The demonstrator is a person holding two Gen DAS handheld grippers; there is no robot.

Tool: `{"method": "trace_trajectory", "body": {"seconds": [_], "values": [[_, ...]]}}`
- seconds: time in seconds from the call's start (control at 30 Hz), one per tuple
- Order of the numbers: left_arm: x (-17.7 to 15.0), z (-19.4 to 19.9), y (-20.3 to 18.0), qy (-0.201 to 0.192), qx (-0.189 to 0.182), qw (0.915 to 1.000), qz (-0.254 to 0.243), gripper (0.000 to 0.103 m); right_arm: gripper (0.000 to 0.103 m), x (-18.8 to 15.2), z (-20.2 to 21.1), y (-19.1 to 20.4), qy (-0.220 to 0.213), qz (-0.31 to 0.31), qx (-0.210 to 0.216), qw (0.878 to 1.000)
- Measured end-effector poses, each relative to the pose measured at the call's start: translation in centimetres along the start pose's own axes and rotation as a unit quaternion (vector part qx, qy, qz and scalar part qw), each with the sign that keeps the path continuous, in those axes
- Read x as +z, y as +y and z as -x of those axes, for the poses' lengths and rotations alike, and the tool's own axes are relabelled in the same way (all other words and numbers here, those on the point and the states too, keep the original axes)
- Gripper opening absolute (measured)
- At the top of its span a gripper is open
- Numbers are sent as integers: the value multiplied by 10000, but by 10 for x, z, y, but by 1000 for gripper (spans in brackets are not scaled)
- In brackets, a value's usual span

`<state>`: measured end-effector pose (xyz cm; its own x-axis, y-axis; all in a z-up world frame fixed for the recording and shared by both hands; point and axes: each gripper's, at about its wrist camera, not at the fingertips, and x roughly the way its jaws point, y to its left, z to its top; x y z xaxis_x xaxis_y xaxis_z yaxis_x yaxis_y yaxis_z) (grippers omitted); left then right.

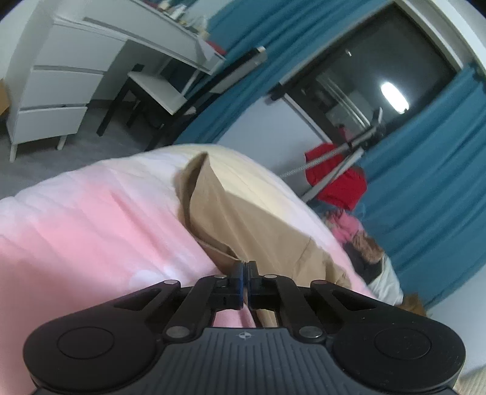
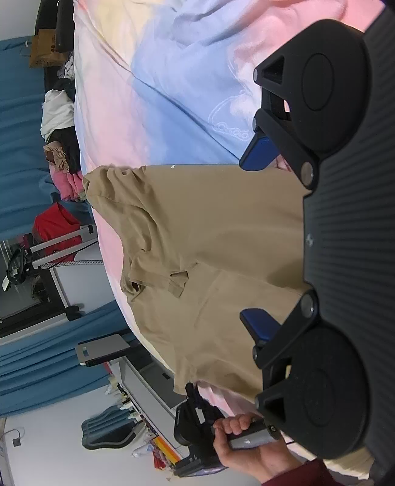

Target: Fold clothes

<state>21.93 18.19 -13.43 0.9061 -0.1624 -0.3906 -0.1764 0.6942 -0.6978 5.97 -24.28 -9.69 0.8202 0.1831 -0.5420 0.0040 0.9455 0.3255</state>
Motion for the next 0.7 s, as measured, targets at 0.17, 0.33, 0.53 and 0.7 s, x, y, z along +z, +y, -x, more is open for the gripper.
{"method": "trace_trajectory", "body": {"seconds": [0.17, 0.33, 0.53, 0.7], "values": [[18, 22, 11, -266, -393, 9973, 564, 1, 99, 0, 4, -1, -8, 10, -17, 10000], [26, 37, 18, -239, -386, 9951, 879, 1, 99, 0, 4, -1, 38, -21, 16, 10000], [19, 27, 39, 16, 180, 9934, 1136, 2, 99, -1, 7, 0, 80, -21, 41, 10000], [12, 20, 61, 378, 69, 9833, 1780, 46, 99, -2, 8, 0, 159, -67, 70, 9998]]}}
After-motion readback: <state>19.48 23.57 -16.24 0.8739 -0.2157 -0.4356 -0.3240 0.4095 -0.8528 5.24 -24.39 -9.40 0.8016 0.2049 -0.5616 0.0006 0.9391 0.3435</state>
